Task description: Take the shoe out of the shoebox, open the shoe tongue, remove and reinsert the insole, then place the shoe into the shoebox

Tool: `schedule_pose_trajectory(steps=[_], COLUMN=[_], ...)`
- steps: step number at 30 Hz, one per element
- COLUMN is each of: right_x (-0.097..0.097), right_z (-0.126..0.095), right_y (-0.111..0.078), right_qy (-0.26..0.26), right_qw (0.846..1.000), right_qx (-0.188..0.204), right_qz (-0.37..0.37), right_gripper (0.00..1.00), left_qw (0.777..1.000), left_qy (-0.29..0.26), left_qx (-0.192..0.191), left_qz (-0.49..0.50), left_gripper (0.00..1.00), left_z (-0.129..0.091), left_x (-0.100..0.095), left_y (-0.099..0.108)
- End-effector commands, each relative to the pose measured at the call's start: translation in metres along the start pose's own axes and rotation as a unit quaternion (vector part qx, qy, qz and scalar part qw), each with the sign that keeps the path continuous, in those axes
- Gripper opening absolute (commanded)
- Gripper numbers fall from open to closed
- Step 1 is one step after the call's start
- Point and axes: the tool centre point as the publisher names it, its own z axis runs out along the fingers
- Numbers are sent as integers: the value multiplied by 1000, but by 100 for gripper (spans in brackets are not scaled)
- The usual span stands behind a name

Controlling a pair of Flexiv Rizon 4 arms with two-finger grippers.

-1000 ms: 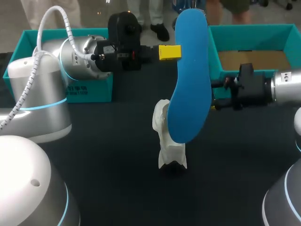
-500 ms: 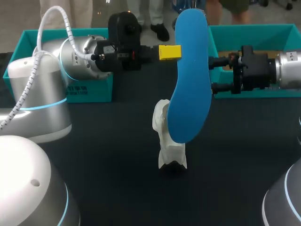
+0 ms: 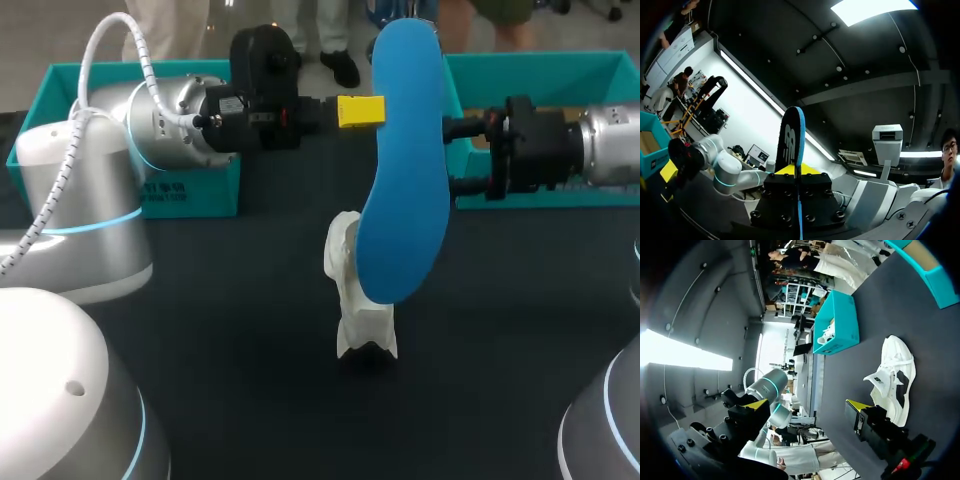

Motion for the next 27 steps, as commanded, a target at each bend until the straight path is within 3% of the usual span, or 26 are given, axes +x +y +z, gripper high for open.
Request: schedule_pose_trajectory(steps=[1,7,15,21,27], right_x=[1,1,1,1,1], right_z=[1,1,1,1,1], right_y=[-5,-5,-5,-5,-5], right_qy=[-1,-1,-1,-1,-1], right_qw=[1000,1000,1000,1000,1000], right_qx=[-7,-7,-7,-7,-7], right_qz=[0,0,0,0,0], right_gripper=[100,100,100,100,100], left_qw=[1000,1000,990,971,935], left_qy=[0,0,-18,-16,0], left_qx=[1,1,-39,-116,-181], left_qz=[1,1,132,209,305], left_gripper=[0,0,0,0,0], left_z=[0,0,-21,-32,-40], left_x=[0,0,-6,-14,-23], left_y=[0,0,-5,-3,2])
